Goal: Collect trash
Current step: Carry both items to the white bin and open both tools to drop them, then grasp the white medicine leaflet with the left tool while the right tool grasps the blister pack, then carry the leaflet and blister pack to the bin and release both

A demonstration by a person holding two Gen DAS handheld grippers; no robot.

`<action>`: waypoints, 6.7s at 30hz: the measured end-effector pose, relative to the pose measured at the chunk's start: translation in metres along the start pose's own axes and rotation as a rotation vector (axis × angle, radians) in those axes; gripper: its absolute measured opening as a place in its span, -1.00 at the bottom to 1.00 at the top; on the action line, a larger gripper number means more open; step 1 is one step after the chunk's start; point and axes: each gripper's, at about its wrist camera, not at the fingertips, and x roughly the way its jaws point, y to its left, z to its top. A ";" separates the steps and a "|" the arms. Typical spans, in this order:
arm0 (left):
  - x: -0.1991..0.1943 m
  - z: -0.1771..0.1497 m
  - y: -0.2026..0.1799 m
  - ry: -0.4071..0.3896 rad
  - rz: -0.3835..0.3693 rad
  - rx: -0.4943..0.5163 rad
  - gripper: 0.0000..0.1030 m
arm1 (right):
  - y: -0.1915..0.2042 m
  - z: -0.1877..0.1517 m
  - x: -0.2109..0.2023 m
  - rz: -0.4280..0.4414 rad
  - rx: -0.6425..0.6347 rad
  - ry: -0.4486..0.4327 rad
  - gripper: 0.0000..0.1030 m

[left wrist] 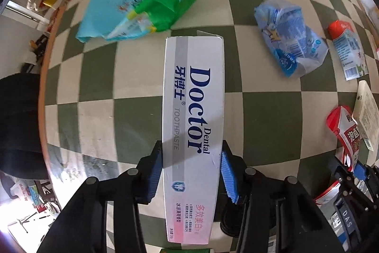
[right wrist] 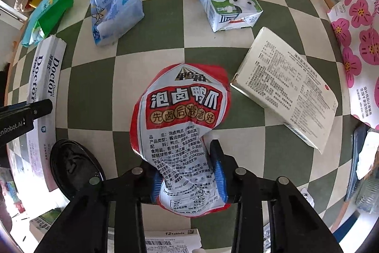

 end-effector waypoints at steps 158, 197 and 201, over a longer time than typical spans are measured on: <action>0.037 -0.127 -0.133 0.273 -0.123 0.128 0.57 | -0.160 -0.123 -0.009 -0.061 0.455 0.094 0.76; -0.140 -0.290 -0.023 -0.242 -0.269 0.034 0.33 | -0.104 -0.260 -0.165 0.230 0.260 -0.210 -0.08; -0.135 -0.352 0.027 -0.232 -0.294 -0.003 0.33 | -0.070 -0.320 -0.184 0.253 0.242 -0.235 -0.08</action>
